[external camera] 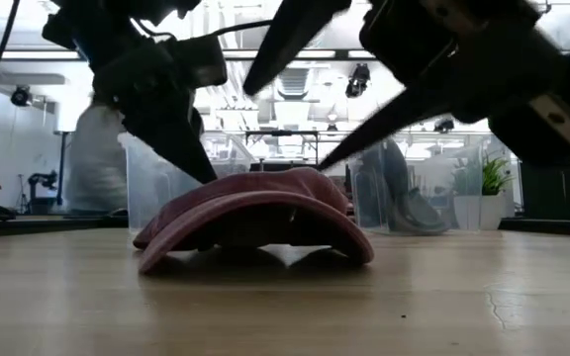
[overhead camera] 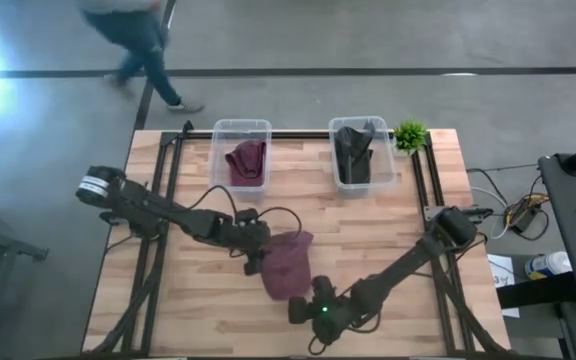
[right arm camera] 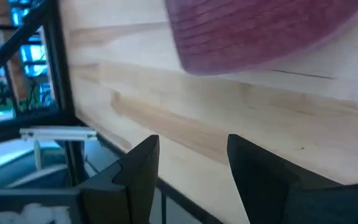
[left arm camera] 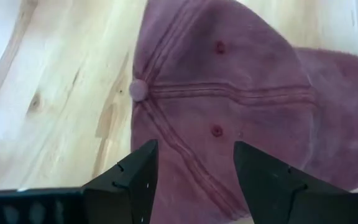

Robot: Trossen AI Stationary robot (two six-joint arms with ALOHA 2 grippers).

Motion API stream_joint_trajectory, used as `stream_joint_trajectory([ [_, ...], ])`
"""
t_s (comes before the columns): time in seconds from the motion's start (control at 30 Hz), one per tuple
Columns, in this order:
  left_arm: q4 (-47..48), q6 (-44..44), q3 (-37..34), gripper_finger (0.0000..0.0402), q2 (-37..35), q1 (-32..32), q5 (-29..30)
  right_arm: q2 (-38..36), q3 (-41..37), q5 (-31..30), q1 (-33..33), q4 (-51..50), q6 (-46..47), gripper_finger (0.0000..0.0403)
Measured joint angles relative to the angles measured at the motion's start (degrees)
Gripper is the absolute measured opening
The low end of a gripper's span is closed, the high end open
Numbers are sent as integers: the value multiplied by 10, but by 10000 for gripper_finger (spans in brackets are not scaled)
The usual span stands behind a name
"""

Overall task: Pick & Place hat
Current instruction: Put the red cap into the left transparent bin

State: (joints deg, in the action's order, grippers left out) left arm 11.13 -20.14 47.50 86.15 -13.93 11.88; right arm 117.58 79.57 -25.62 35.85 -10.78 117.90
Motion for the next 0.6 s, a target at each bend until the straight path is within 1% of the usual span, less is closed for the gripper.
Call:
stream_joint_trajectory([
  [0.17,-9,40,-6,202,15,2,-7,28,12,12,-12,-3,25,187],
  [0.33,-6,36,-19,202,30,0,-62,66,44,14,-20,-7,47,187],
  [0.47,0,11,-21,202,30,-12,-116,68,57,-22,-24,-19,57,187],
  [0.6,0,-32,-22,202,29,-30,-129,58,66,-36,-29,-76,60,187],
])
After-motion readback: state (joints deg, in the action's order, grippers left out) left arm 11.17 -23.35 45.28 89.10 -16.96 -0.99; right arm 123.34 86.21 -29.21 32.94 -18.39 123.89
